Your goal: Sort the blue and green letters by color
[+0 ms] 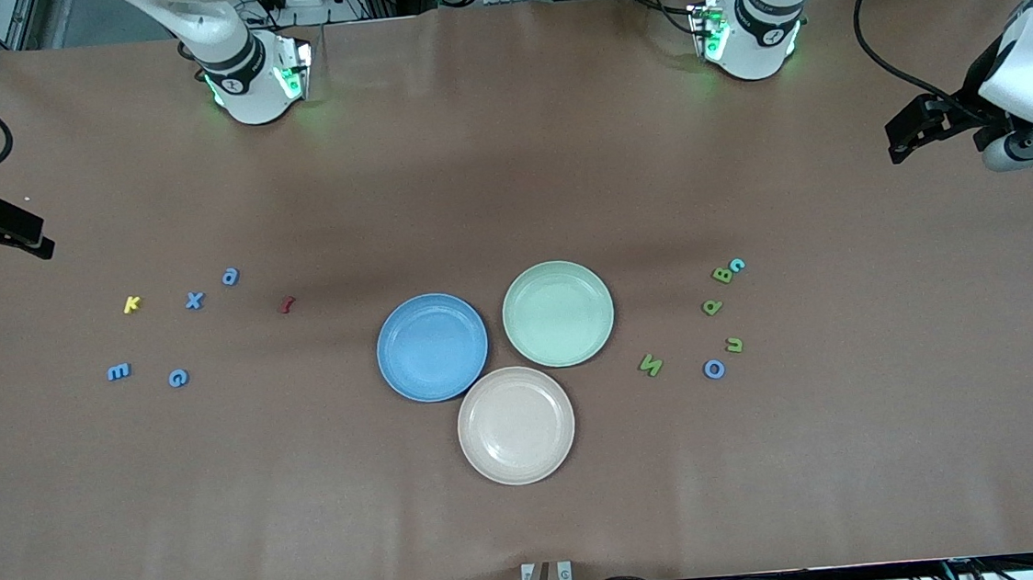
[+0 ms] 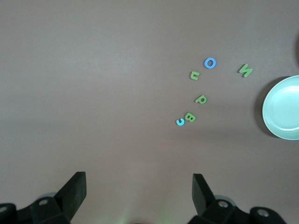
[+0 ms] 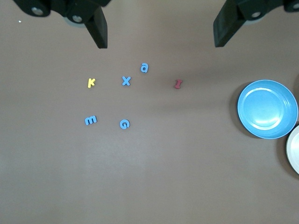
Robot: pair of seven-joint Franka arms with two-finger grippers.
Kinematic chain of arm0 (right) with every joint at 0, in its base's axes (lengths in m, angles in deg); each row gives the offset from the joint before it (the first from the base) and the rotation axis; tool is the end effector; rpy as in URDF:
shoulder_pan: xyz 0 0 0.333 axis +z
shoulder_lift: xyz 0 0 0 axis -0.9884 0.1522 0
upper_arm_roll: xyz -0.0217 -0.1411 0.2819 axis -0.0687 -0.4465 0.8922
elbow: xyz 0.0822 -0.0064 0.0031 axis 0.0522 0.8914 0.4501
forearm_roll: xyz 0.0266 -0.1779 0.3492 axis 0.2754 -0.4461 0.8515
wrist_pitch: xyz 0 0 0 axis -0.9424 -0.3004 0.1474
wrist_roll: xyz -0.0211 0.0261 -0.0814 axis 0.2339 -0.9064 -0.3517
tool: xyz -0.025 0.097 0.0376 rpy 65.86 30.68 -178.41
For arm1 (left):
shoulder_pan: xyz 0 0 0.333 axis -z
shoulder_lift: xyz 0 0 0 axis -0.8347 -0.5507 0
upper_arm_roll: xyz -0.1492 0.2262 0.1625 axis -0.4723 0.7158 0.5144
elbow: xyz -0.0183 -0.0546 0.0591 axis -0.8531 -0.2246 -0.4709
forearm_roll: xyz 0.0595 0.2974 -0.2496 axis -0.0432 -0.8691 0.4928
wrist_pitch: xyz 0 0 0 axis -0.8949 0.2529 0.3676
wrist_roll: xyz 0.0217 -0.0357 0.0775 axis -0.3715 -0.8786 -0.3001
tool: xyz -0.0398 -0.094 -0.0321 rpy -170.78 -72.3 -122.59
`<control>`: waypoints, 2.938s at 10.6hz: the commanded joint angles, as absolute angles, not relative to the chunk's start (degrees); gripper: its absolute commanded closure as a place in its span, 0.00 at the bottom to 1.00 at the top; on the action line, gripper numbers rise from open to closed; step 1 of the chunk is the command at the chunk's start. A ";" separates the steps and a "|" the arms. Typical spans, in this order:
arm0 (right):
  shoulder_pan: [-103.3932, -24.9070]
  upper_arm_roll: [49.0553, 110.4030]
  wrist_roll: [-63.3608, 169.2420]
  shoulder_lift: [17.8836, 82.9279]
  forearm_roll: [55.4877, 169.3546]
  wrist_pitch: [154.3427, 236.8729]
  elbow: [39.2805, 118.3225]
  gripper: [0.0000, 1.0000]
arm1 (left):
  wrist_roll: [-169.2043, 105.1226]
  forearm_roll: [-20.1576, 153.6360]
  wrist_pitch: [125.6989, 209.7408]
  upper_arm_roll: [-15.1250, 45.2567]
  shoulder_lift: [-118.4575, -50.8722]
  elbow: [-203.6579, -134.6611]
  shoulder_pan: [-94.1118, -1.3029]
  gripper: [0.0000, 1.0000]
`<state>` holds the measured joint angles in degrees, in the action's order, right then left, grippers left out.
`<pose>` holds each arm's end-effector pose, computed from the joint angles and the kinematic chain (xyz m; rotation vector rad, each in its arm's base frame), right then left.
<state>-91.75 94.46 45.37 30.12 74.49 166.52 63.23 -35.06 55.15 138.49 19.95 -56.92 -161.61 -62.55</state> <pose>0.5658 -0.0171 0.6430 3.1317 -0.1050 -0.0037 0.5346 -0.0668 0.6244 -3.0813 -0.0579 0.0477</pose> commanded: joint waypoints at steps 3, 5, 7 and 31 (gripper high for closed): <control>-91.62 94.14 45.62 29.93 75.05 165.86 63.19 0.00 | -35.35 54.67 137.48 19.33 -57.29 -160.33 -63.00 0.00; -91.45 94.06 44.40 29.93 75.05 165.86 63.27 0.00 | -35.35 56.34 137.83 19.59 -57.37 -160.33 -63.08 0.00; -91.36 94.06 44.22 29.93 75.05 165.86 63.28 0.00 | -35.52 56.34 138.88 19.51 -57.37 -160.67 -63.00 0.00; -102.78 93.79 50.63 35.71 74.17 221.82 109.58 0.00 | -40.80 46.76 181.77 18.89 -96.48 -163.66 -57.82 0.00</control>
<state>-101.37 93.18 49.77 33.09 74.23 216.31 106.14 -39.24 48.64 180.20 18.93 -94.34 -164.21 -58.61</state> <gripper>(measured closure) 0.000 0.000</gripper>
